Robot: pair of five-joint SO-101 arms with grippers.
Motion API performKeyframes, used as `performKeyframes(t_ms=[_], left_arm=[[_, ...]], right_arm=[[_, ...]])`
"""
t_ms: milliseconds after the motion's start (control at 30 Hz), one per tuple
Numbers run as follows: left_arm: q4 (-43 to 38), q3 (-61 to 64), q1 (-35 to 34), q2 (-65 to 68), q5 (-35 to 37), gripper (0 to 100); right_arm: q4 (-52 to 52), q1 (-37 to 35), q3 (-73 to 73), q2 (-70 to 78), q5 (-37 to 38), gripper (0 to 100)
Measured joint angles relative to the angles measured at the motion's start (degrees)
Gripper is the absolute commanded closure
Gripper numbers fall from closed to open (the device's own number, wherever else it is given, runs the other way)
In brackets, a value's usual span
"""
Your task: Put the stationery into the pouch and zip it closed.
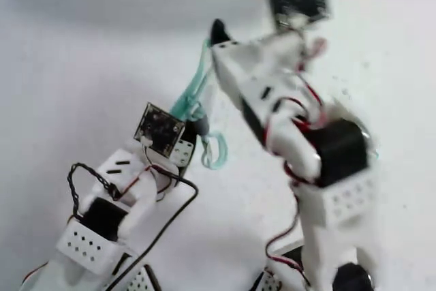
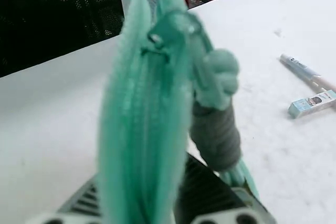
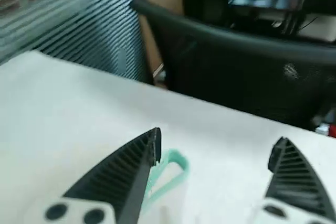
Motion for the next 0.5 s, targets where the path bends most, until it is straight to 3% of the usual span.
performKeyframes(t_ms=[267, 367, 500], left_arm=[[0.0, 0.0, 0.0, 0.0, 0.0, 98], [0.0, 0.0, 0.0, 0.0, 0.0, 98], [0.0, 0.0, 0.0, 0.0, 0.0, 98]], right_arm=[[6.9, 17.4, 8.5, -7.5, 0.0, 67.3], [7.5, 26.3, 19.9, -7.5, -2.0, 67.3], [-1.2, 36.7, 41.8, -7.2, -8.5, 67.3]])
